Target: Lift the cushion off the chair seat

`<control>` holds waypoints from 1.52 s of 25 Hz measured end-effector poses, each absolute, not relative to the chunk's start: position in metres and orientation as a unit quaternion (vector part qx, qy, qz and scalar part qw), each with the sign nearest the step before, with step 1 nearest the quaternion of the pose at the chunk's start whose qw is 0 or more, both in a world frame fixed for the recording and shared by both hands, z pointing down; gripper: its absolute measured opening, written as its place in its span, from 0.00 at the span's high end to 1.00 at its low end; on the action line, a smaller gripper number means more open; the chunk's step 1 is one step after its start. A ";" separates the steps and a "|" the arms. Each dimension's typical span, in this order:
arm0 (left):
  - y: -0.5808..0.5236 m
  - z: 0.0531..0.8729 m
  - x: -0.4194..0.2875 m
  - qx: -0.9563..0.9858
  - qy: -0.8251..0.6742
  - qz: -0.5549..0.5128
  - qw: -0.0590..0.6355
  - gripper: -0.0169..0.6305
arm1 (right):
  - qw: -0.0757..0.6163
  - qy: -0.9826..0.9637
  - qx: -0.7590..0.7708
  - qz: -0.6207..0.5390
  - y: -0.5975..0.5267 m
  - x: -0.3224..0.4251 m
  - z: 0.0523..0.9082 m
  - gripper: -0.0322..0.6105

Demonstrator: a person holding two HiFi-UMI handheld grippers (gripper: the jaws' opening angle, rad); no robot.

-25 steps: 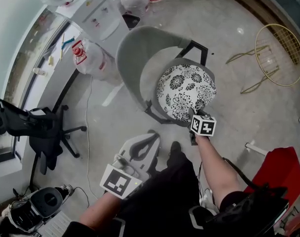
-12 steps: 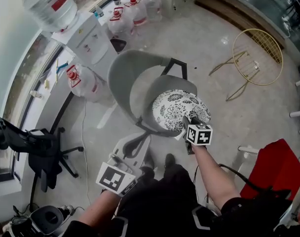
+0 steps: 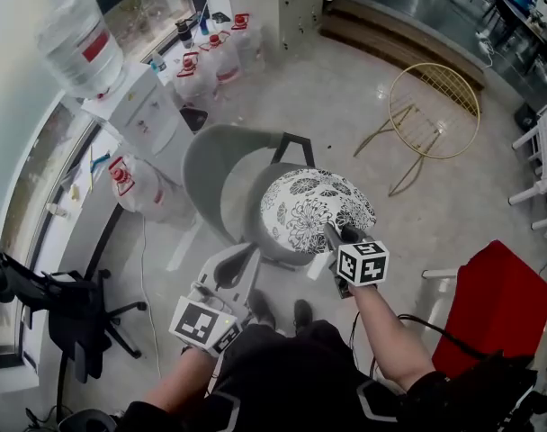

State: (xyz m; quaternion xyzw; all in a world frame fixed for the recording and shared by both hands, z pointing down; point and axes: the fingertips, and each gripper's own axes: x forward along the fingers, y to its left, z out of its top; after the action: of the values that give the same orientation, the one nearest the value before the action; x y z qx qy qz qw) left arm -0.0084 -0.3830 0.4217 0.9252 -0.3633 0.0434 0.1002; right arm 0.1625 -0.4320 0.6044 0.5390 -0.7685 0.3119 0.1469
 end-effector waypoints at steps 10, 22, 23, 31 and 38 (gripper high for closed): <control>-0.398 0.385 -0.012 0.934 -0.347 0.016 0.082 0.96 | 0.101 -0.791 0.560 0.224 -0.415 0.162 0.491 0.87; -0.402 0.367 -0.016 0.940 -0.336 0.002 0.067 0.96 | 0.055 -0.794 0.591 0.136 -0.399 0.156 0.407 0.88; -0.403 0.365 -0.017 0.938 -0.340 0.000 0.065 0.96 | 0.052 -0.793 0.593 0.128 -0.399 0.156 0.400 0.88; -0.398 0.341 -0.016 0.932 -0.359 -0.020 0.049 0.96 | 0.026 -0.804 0.590 0.071 -0.395 0.157 0.352 0.88; -0.396 0.328 -0.024 0.911 -0.410 -0.033 0.034 0.96 | 0.015 -0.804 0.592 0.055 -0.387 0.164 0.340 0.88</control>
State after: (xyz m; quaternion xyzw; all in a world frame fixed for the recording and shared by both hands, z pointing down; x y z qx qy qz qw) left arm -0.0237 -0.3964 0.3281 0.9108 -0.4100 -0.0330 0.0341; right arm 0.1640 -0.3869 0.3396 0.5923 -0.8037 0.0554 0.0150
